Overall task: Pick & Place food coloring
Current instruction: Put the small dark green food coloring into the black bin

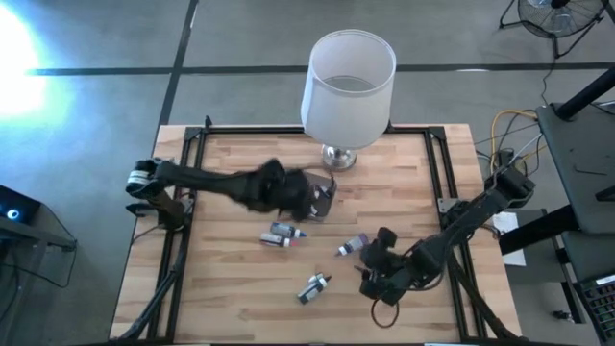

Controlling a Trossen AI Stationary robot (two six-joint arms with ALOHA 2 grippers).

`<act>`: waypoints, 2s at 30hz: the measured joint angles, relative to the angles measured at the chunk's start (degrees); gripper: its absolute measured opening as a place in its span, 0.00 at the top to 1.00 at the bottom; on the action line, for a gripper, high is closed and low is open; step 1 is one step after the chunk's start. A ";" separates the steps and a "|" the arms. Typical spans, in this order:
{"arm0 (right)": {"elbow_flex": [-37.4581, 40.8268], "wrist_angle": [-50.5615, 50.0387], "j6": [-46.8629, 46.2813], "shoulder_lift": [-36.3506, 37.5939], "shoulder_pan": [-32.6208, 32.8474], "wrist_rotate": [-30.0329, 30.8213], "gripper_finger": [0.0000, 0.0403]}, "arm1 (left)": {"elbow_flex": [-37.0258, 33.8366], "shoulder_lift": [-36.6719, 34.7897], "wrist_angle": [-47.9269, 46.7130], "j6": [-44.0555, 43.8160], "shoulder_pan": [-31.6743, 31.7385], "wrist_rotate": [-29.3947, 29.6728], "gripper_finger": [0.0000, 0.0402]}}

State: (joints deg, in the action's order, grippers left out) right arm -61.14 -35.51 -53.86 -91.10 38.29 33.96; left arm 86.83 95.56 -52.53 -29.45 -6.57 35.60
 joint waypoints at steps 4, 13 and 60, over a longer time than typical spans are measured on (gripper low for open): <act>-0.35 6.11 17.14 -3.02 -2.69 -8.29 0.46 | 0.08 -2.18 2.09 -7.90 -8.55 -3.01 0.48; -6.12 16.40 40.70 -9.91 -16.19 -28.09 0.46 | -4.61 -0.49 2.09 -44.60 -26.83 6.26 0.48; -21.52 12.68 51.40 -29.97 -19.55 -41.40 0.62 | -16.88 0.14 -3.98 -71.19 -36.57 7.79 0.48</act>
State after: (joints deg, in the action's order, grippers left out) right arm -82.66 -22.83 -2.46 -121.08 18.74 -7.44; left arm 69.95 95.70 -56.51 -100.64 -43.13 43.40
